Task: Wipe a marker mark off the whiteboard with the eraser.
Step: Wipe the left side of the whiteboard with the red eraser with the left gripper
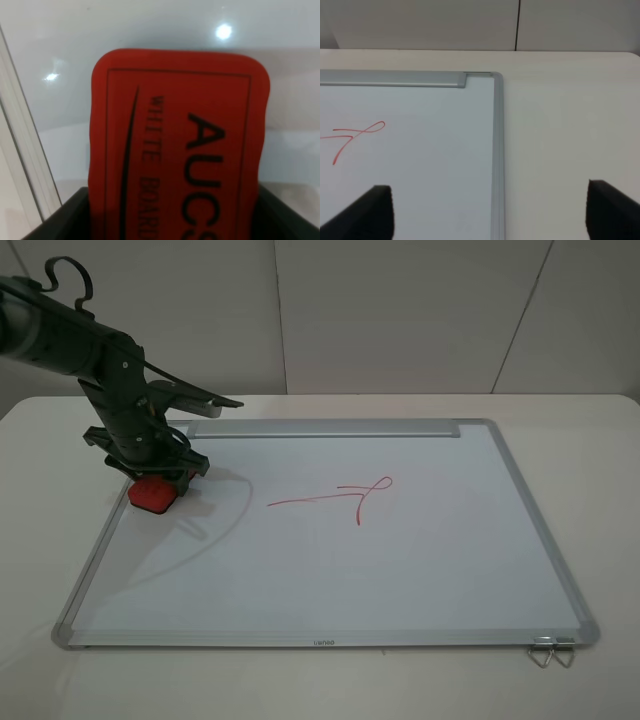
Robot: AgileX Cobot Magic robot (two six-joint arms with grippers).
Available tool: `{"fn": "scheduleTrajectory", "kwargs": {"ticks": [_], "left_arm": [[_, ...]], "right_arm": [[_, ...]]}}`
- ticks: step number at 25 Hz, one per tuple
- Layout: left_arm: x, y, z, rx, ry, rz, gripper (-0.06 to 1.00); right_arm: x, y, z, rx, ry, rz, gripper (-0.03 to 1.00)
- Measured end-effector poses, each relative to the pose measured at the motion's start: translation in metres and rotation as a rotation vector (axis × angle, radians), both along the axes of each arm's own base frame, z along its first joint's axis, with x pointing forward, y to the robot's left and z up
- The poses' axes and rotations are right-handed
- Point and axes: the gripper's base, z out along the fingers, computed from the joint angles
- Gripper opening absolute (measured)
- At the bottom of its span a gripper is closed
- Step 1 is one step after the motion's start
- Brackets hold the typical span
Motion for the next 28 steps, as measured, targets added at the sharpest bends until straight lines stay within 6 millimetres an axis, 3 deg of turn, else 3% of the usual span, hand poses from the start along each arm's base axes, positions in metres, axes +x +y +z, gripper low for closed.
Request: {"fn": "scheduleTrajectory", "kwargs": {"ticks": [5, 15, 18, 24, 28], "left_arm": [[-0.002, -0.010, 0.001, -0.014, -0.020, -0.024, 0.58], [-0.026, -0.091, 0.000, -0.121, -0.093, -0.182, 0.58], [-0.033, -0.104, -0.001, -0.141, -0.102, -0.205, 0.58], [-0.030, -0.099, -0.001, -0.145, -0.103, -0.189, 0.58], [-0.018, -0.075, -0.003, -0.137, -0.109, -0.127, 0.58]], "right_arm": [[0.000, 0.000, 0.000, 0.000, 0.000, 0.000, 0.69], [0.000, 0.000, 0.000, 0.000, 0.000, 0.000, 0.69], [0.000, 0.000, 0.000, 0.000, 0.000, 0.000, 0.69], [0.000, 0.000, 0.000, 0.000, 0.000, 0.000, 0.69], [0.000, 0.000, 0.000, 0.000, 0.000, 0.000, 0.69]]}}
